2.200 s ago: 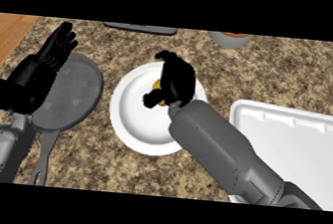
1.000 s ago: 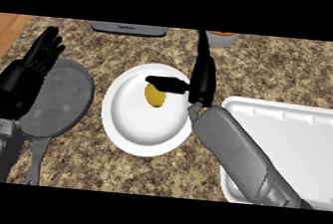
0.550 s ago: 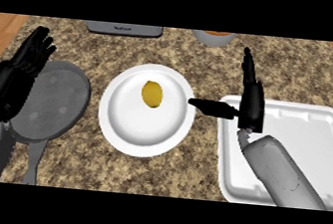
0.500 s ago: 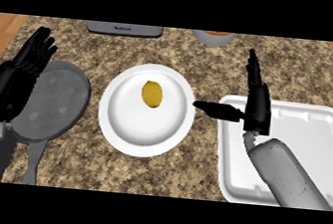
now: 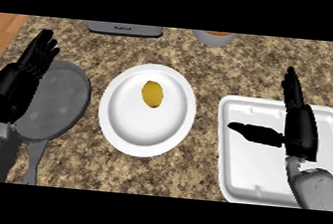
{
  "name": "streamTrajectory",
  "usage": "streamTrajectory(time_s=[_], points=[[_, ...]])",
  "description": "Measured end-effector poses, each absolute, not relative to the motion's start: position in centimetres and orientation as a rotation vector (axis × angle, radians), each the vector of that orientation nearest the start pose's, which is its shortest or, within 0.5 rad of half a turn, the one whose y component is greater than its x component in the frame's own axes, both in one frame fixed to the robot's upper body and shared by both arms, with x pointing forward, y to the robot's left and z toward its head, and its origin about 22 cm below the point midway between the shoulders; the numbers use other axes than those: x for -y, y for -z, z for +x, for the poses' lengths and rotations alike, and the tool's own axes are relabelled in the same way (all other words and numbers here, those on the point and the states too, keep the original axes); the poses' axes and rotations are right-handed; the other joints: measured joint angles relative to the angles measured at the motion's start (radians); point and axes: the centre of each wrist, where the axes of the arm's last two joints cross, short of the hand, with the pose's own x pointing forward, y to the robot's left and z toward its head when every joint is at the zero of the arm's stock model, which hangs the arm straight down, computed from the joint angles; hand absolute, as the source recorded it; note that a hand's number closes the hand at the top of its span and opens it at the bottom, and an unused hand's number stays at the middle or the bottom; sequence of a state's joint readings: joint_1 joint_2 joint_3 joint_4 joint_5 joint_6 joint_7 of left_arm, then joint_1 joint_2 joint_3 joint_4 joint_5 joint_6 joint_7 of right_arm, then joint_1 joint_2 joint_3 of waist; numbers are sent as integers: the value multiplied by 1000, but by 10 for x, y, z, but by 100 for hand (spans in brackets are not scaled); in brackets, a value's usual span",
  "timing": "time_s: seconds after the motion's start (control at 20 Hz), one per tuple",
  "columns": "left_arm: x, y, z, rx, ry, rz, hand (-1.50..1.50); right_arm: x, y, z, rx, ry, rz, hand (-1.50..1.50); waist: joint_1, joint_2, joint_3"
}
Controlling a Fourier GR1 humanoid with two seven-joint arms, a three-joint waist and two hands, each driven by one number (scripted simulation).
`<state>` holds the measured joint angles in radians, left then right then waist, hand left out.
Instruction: Pick the lemon from the tray and place it in the plate
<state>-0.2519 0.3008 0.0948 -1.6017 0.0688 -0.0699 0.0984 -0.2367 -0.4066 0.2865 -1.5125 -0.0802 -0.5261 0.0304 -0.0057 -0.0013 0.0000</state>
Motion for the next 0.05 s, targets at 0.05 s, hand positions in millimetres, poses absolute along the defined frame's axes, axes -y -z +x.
streamTrajectory(time_s=[0.05], points=[[-291, -100, 293, 1746, 225, 145, 0, 245, -50, 281, 1716, -106, -428, -150, 0, 0, 0]])
